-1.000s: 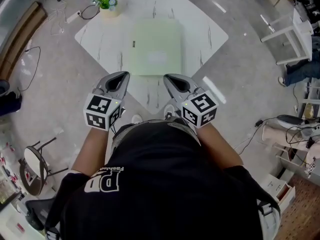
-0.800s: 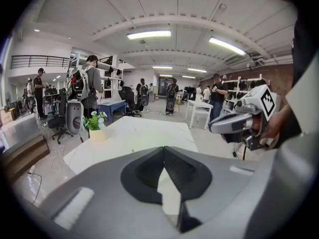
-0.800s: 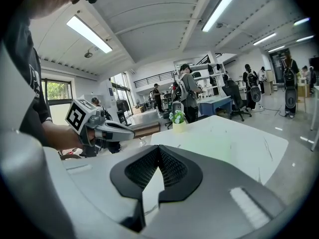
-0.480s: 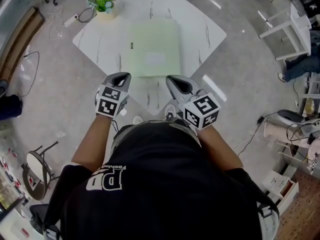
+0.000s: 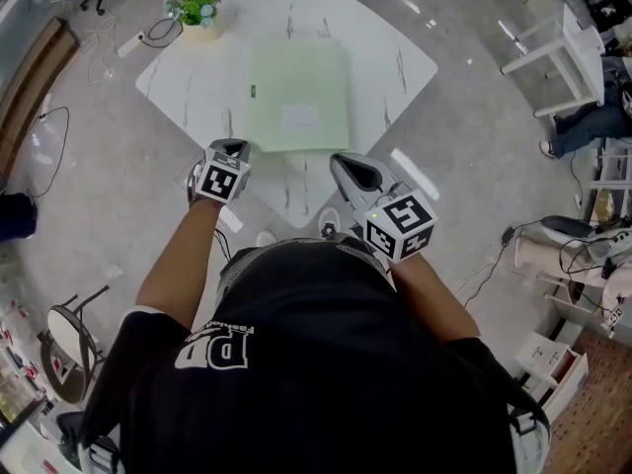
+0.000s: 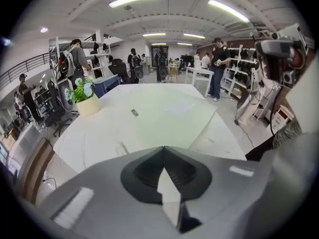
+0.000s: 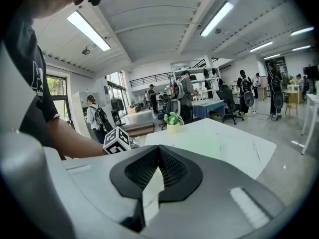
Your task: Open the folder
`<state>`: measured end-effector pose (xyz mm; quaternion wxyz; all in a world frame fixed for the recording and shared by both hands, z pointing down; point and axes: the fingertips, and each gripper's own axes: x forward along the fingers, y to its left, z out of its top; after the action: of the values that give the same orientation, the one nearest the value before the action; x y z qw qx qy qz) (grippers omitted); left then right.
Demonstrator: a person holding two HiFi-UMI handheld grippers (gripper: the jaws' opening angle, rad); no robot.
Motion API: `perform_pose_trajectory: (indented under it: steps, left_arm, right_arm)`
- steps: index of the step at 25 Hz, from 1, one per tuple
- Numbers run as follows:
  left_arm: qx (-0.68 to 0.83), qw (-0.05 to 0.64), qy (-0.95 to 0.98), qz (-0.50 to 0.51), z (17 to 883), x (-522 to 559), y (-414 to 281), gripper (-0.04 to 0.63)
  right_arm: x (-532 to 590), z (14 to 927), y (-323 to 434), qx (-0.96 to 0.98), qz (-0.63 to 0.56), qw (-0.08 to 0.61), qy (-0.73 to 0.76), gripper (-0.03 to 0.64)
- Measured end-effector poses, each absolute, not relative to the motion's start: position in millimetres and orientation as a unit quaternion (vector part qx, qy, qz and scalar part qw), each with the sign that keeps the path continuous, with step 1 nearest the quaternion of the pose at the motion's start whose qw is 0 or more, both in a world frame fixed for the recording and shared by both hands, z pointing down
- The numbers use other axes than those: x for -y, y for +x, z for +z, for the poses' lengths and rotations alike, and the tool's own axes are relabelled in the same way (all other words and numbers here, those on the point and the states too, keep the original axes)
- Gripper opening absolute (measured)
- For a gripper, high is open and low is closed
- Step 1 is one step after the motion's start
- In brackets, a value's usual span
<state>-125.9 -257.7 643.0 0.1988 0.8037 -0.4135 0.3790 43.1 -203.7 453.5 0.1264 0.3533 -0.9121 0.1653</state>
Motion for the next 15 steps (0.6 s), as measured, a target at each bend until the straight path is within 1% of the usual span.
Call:
perform_pose_trajectory:
  steps: [5,11,15]
  left_arm:
    - [0.409,0.203,0.8,0.389,655.6,261.5,-127.0,0.057]
    - [0.403,0.182,0.807,0.391,655.0,271.4,-124.5,0.057]
    - [0.395,0.189,0.807,0.397,657.8,266.2,-124.5,0.057]
  right_arm:
    - [200.9,453.8,47.6,0.91,0.162,0.129,0.358,-0.002]
    - [200.6,454.0,53.1,0.907,0.164,0.127,0.365,-0.002]
    - [200.7,454.9,54.6,0.907,0.166,0.125,0.367,-0.002]
